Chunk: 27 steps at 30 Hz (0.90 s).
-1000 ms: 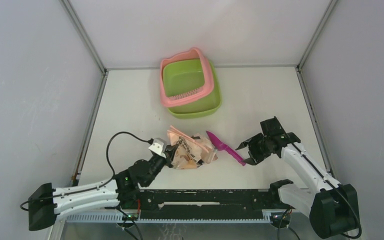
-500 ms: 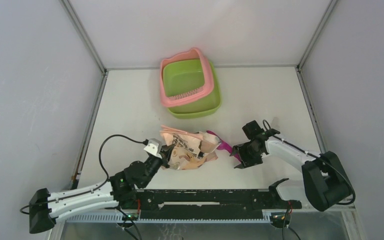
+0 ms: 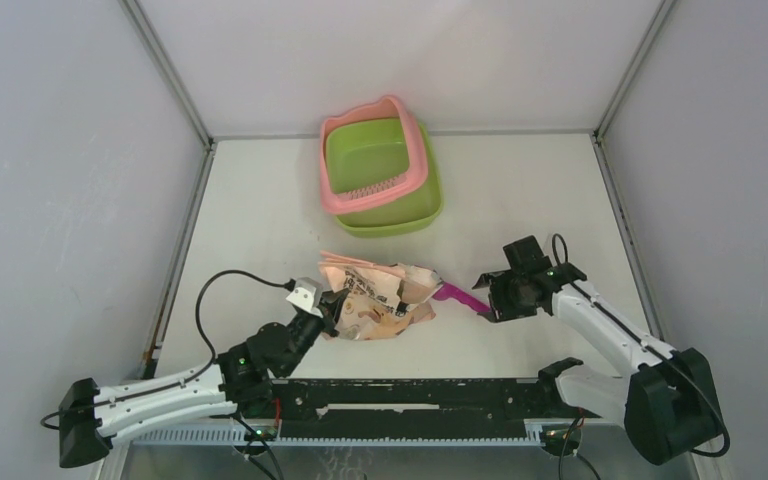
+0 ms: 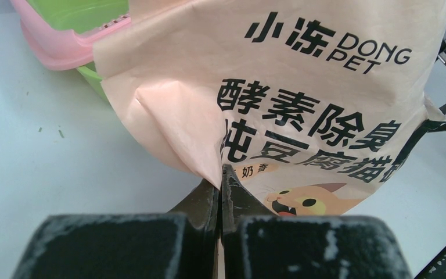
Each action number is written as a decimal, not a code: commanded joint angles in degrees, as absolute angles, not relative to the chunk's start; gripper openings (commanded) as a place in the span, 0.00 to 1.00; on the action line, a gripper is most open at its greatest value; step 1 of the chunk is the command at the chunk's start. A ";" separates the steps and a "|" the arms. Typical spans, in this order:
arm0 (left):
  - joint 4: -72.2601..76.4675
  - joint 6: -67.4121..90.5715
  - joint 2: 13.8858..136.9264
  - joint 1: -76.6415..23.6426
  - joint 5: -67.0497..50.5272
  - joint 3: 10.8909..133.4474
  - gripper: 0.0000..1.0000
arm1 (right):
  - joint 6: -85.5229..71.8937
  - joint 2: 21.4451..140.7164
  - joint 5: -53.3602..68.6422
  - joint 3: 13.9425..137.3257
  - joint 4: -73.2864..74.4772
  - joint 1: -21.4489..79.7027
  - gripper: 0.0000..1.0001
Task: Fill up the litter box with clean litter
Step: Pick up the spatula from the center of the board.
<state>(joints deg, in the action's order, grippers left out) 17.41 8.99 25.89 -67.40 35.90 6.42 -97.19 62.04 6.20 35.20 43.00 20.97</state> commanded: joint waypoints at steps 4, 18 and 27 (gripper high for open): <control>19.60 9.14 25.66 -68.03 35.86 7.02 0.00 | -98.03 67.80 7.16 36.56 42.41 20.59 0.66; 19.26 9.32 26.21 -68.39 35.95 7.53 0.00 | -100.58 74.57 5.01 37.32 39.68 20.47 0.66; 17.79 9.49 25.46 -68.55 36.43 8.16 0.00 | -98.27 78.65 3.96 37.34 37.43 20.30 0.47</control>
<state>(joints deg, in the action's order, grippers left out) 17.32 9.02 26.09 -67.77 36.21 6.42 -99.31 78.08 6.33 36.03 39.09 20.60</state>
